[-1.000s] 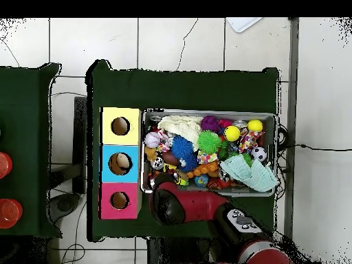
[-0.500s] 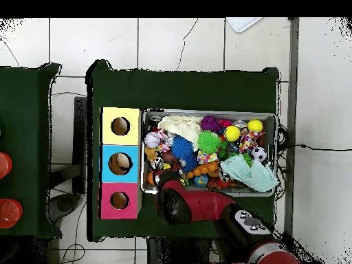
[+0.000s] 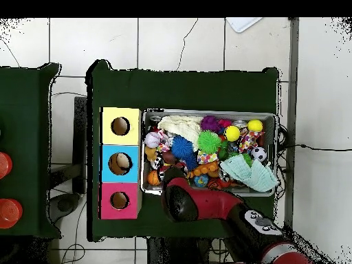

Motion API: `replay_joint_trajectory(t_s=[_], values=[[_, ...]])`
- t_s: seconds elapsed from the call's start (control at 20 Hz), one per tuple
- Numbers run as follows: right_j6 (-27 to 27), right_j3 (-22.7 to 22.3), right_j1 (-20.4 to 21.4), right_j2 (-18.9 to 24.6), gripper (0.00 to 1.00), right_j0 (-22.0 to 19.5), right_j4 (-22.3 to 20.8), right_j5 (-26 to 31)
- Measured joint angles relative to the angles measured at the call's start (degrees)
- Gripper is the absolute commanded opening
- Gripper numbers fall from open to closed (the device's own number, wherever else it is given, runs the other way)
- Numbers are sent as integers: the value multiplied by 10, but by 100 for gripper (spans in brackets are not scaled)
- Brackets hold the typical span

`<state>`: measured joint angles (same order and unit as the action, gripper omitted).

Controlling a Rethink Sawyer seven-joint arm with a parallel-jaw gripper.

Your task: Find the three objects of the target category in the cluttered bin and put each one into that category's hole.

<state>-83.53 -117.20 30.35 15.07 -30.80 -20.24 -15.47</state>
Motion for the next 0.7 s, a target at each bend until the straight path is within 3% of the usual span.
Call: replay_joint_trajectory(t_s=[0.7], values=[[0, 0, -25, 28, 100, -5, 0, 0]])
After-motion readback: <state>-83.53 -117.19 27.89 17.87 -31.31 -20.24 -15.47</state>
